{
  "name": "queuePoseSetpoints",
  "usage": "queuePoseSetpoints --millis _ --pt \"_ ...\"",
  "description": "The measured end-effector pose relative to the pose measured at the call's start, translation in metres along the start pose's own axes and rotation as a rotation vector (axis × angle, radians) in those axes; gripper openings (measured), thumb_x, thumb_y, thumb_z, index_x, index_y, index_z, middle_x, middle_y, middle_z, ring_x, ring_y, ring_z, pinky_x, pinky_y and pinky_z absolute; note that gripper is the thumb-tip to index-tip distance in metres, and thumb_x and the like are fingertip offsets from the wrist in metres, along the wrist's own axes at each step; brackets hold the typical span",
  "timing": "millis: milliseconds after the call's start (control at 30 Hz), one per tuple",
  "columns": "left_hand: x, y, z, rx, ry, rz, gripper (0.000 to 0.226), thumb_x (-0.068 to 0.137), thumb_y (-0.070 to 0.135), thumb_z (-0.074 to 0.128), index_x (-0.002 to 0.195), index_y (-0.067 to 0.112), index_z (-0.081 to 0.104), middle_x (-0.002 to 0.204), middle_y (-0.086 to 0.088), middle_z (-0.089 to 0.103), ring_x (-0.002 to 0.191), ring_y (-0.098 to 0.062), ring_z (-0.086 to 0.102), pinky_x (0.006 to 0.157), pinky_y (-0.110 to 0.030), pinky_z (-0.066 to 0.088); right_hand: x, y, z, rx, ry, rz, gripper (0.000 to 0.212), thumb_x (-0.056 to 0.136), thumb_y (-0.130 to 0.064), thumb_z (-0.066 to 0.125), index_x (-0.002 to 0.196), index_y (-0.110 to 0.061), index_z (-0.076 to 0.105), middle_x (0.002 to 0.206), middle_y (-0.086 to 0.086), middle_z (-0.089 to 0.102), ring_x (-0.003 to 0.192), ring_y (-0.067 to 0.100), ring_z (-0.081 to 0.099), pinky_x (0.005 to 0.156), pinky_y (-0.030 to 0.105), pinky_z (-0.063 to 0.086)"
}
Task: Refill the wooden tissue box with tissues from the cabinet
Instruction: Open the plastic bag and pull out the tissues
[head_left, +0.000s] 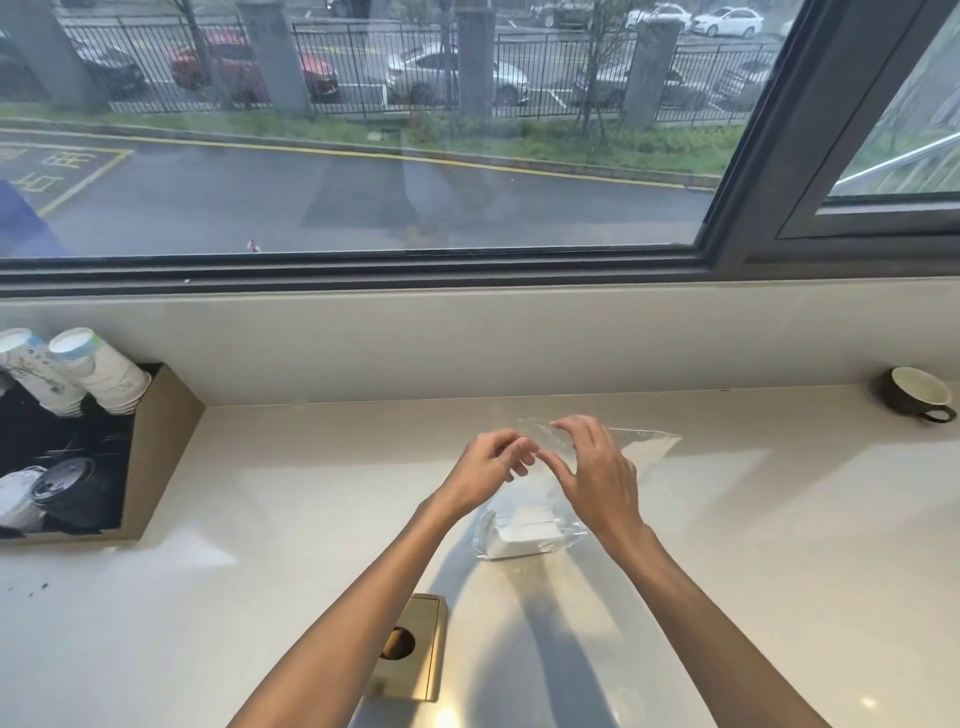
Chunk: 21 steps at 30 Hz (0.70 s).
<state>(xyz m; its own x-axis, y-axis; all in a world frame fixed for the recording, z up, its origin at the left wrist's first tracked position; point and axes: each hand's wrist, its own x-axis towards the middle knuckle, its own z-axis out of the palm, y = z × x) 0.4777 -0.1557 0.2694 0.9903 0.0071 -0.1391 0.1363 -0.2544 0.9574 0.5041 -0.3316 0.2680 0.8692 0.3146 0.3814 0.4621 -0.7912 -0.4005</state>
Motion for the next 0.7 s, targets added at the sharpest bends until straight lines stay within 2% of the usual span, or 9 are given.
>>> queuePoseSetpoints --millis 133,233,300,333,400,467,567,667,700 --pt "-0.003 -0.006 -0.006 0.011 0.039 -0.017 0.023 0.099 0.023 0.050 0.093 0.012 0.069 0.082 0.000 0.069 0.073 -0.012 0.064 0.068 -0.027 0.049 0.016 -0.002 -0.017 0.013 0.166 0.011 0.009 0.088 -0.031 0.070 0.090 -0.022 0.069 0.096 -0.009 0.064 0.088 0.018 0.061 0.052 0.028 0.045" --pt "-0.006 -0.005 -0.005 0.030 0.036 0.019 0.022 0.100 0.023 0.049 0.099 0.012 0.068 0.082 -0.001 0.069 0.073 -0.013 0.063 0.070 -0.026 0.050 0.028 -0.004 -0.031 0.008 0.188 -0.043 0.009 0.088 -0.031 0.071 0.095 -0.025 0.070 0.104 -0.011 0.063 0.099 0.017 0.055 0.061 0.033 0.051" --pt "-0.007 -0.004 -0.003 0.075 0.037 0.066 0.019 0.101 0.022 0.045 0.108 0.019 0.062 0.084 -0.001 0.069 0.074 -0.015 0.064 0.072 -0.028 0.051 0.027 0.002 -0.030 0.071 0.081 -0.098 0.036 0.086 -0.034 0.072 0.120 -0.028 0.064 0.129 -0.006 0.056 0.121 0.020 0.046 0.093 0.038 0.049" --pt "-0.008 -0.004 -0.004 0.107 0.032 0.079 0.020 0.101 0.021 0.042 0.112 0.023 0.059 0.085 -0.001 0.069 0.076 -0.017 0.064 0.074 -0.030 0.052 0.025 0.008 -0.029 0.058 -0.003 -0.101 0.057 0.084 -0.040 0.074 0.136 -0.031 0.053 0.145 -0.002 0.044 0.135 0.024 0.034 0.108 0.040 0.038" --pt "-0.010 -0.004 -0.009 0.161 0.032 0.080 0.022 0.100 0.018 0.038 0.111 0.023 0.056 0.086 0.001 0.068 0.079 -0.019 0.064 0.078 -0.034 0.052 0.021 0.029 -0.026 -0.053 -0.134 -0.012 0.095 0.075 -0.053 0.076 0.153 -0.039 0.024 0.162 0.003 0.013 0.149 0.030 0.004 0.117 0.047 0.017" --pt "-0.013 -0.004 -0.015 0.211 0.070 0.076 0.019 0.100 0.018 0.037 0.108 0.020 0.054 0.092 0.001 0.067 0.083 -0.020 0.064 0.081 -0.038 0.053 0.019 0.055 -0.022 -0.088 -0.180 0.147 0.116 0.067 -0.059 0.079 0.155 -0.040 0.006 0.164 0.009 -0.005 0.150 0.030 -0.012 0.118 0.054 0.005" --pt "-0.012 0.000 -0.024 0.362 0.132 0.089 0.018 0.100 0.029 0.043 0.118 0.026 0.043 0.112 0.003 0.063 0.092 -0.020 0.062 0.084 -0.040 0.052 0.015 0.088 -0.015 0.091 -0.176 0.434 0.130 0.062 -0.051 0.087 0.155 -0.038 -0.002 0.164 0.010 -0.003 0.151 0.028 -0.006 0.118 0.054 0.006" --pt "-0.005 0.008 -0.029 0.552 0.106 0.167 0.040 0.097 0.033 0.049 0.133 0.034 0.031 0.113 0.004 0.056 0.091 -0.018 0.062 0.080 -0.039 0.052 0.005 0.098 -0.005 0.719 -0.306 0.641 0.125 0.069 -0.033 0.088 0.154 -0.039 -0.004 0.160 0.000 0.023 0.148 0.020 0.021 0.115 0.042 0.024" --pt "-0.001 0.010 -0.028 0.632 0.107 0.213 0.045 0.096 0.032 0.051 0.136 0.034 0.030 0.116 0.003 0.053 0.092 -0.019 0.061 0.078 -0.039 0.051 0.003 0.097 0.002 0.868 -0.374 0.681 0.124 0.068 -0.035 0.089 0.155 -0.038 0.001 0.154 -0.001 0.036 0.144 0.019 0.030 0.110 0.038 0.029"
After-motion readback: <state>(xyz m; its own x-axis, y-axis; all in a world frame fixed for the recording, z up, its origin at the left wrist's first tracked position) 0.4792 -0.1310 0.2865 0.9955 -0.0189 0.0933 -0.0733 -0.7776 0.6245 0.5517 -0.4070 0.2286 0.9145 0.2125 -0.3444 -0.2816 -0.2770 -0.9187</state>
